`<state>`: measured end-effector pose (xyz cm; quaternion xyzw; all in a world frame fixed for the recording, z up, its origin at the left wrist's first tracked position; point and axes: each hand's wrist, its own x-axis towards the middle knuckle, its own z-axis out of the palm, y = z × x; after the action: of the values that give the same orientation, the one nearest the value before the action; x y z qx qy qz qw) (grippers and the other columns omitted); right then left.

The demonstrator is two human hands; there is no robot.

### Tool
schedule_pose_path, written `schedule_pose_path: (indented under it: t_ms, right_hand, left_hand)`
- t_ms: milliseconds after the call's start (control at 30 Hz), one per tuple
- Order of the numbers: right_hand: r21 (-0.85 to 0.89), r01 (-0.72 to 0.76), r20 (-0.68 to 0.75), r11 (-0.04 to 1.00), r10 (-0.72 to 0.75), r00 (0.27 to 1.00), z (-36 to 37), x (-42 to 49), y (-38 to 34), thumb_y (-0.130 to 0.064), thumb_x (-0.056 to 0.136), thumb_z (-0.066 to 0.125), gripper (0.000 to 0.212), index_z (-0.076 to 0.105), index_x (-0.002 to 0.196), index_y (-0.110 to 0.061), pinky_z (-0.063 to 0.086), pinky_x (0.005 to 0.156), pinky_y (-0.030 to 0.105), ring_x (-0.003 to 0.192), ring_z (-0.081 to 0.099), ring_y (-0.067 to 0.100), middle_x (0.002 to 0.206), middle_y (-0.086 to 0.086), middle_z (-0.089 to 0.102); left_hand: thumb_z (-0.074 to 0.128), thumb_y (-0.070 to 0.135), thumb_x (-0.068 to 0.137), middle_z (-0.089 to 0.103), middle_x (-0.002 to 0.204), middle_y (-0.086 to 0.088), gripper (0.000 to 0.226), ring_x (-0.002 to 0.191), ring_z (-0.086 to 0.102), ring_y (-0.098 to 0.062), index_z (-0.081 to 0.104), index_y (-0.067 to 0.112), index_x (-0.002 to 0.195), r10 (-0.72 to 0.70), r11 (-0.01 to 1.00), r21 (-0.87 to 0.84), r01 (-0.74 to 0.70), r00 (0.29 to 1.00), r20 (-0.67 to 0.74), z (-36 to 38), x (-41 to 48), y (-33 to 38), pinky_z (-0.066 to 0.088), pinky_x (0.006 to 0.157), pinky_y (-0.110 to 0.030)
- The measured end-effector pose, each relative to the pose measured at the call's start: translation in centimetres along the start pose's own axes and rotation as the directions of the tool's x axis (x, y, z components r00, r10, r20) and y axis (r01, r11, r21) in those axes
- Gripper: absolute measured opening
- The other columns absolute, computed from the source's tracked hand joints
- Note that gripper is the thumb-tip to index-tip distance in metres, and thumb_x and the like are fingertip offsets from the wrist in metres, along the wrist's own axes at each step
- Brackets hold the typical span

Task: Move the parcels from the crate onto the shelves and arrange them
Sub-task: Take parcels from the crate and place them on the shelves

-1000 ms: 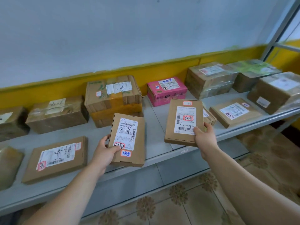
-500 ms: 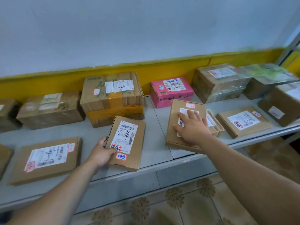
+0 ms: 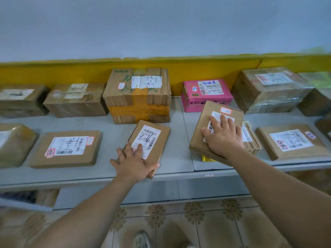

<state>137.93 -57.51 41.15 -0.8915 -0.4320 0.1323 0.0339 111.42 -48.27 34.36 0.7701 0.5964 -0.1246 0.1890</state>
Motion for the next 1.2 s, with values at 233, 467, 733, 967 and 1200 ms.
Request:
schedule_pose_path:
  t_ms: [233, 467, 733, 967, 1200]
  right_hand:
    - [0.000, 0.003, 0.000, 1.000, -0.003, 1.000, 0.2, 0.1, 0.0, -0.062, 0.098, 0.018, 0.063, 0.007, 0.156, -0.040, -0.004, 0.122, 0.051, 0.153, -0.007, 0.024, 0.167, 0.003, -0.002]
    - [-0.014, -0.005, -0.031, 1.000, 0.005, 1.000, 0.4, 0.1, 0.0, -0.064, 0.097, 0.018, 0.064, 0.008, 0.156, -0.040, -0.003, 0.122, 0.049, 0.153, -0.006, 0.024, 0.167, 0.002, 0.000]
    - [-0.011, -0.016, -0.036, 1.000, 0.016, 0.999, 0.5, 0.2, -0.1, -0.064, 0.098, 0.021, 0.064, 0.009, 0.156, -0.040, -0.004, 0.122, 0.047, 0.153, -0.006, 0.022, 0.167, 0.001, -0.001]
    - [-0.001, -0.021, -0.040, 1.000, 0.021, 0.999, 0.5, 0.1, -0.2, -0.064, 0.098, 0.023, 0.063, 0.011, 0.155, -0.041, -0.004, 0.122, 0.046, 0.153, -0.006, 0.021, 0.167, 0.001, 0.000]
    - [-0.004, -0.030, -0.043, 1.000, 0.030, 0.999, 0.5, 0.1, -0.2, -0.064, 0.097, 0.023, 0.064, 0.011, 0.155, -0.041, -0.004, 0.122, 0.046, 0.153, -0.006, 0.021, 0.167, 0.000, 0.001]
  left_hand:
    - [0.045, 0.092, 0.061, -0.020, 0.160, -0.009, 0.121, 0.145, -0.015, -0.041, -0.009, 0.035, 0.152, 0.087, 0.992, 0.086, -0.093, 0.993, 0.080, -0.5, 0.9, -0.6, -0.001, 0.114, -0.065]
    - [0.059, 0.079, 0.068, -0.022, 0.161, 0.000, 0.113, 0.146, -0.023, -0.031, -0.008, 0.043, 0.152, 0.296, 0.913, 0.207, -0.351, 0.921, 0.254, -4.1, 3.5, -2.0, -0.010, 0.114, -0.060]
    - [0.017, 0.083, 0.083, -0.024, 0.160, -0.005, 0.091, 0.144, -0.025, -0.039, -0.011, 0.032, 0.153, 0.111, 0.982, 0.152, -0.112, 0.994, 0.016, -0.3, 3.9, 1.5, -0.013, 0.111, -0.062]
    - [0.022, 0.082, 0.083, -0.027, 0.159, -0.002, 0.092, 0.143, -0.029, -0.033, -0.013, 0.035, 0.153, 0.354, 0.882, 0.298, -0.366, 0.930, 0.095, -2.0, 6.0, -2.0, -0.015, 0.114, -0.058]
    - [0.019, 0.088, 0.078, -0.022, 0.161, -0.004, 0.095, 0.145, -0.025, -0.035, -0.007, 0.036, 0.153, 0.242, 0.956, 0.170, -0.238, 0.970, -0.001, -1.0, 4.6, 0.5, -0.014, 0.113, -0.060]
